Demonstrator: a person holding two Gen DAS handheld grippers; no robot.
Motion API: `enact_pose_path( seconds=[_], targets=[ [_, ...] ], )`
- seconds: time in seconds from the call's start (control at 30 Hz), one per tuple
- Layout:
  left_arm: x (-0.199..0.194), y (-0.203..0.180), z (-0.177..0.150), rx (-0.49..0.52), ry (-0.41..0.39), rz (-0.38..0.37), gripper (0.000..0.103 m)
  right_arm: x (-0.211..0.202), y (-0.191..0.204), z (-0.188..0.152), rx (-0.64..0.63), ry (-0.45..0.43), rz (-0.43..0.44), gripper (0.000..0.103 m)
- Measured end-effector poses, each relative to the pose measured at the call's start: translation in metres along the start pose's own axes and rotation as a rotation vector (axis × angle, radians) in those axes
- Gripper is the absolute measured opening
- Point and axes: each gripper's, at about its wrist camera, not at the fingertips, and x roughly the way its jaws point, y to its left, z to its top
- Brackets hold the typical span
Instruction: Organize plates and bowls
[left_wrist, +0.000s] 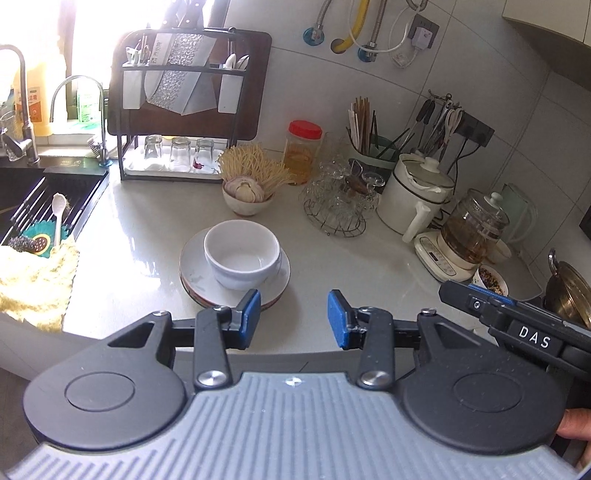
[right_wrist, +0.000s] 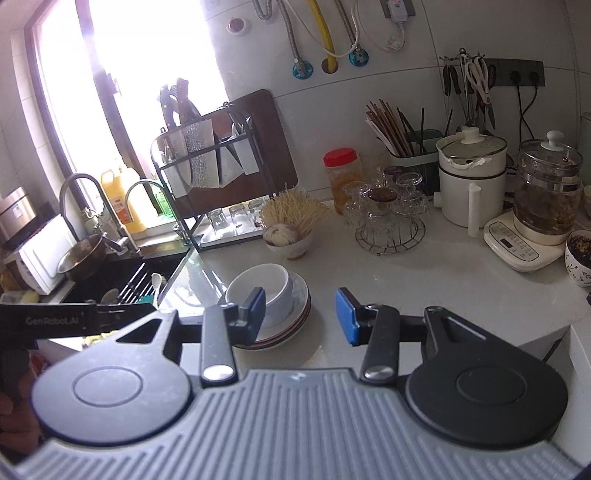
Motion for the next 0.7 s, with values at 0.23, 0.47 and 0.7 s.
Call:
enact_pose_path(
  seconds=[0.23,0.47,0.7],
  targets=[
    [-0.003,0.003,-0.01,-0.014,0.017,0.016,0.053,-0.007,-0.004,-0.006,0.007,0.0,-0.019,0.049],
    [-0.009,-0.003,-0.011,0.018,-0.002,0.014,0.081,-0.009,-0.009,-0.01,0.02,0.003,-0.044,0.075],
    [-0.012,-0.009,-0.01,0.048,-0.01,0.03,0.096,-0.013,-0.012,-0.01,0.028,-0.012,-0.075,0.103]
  ],
)
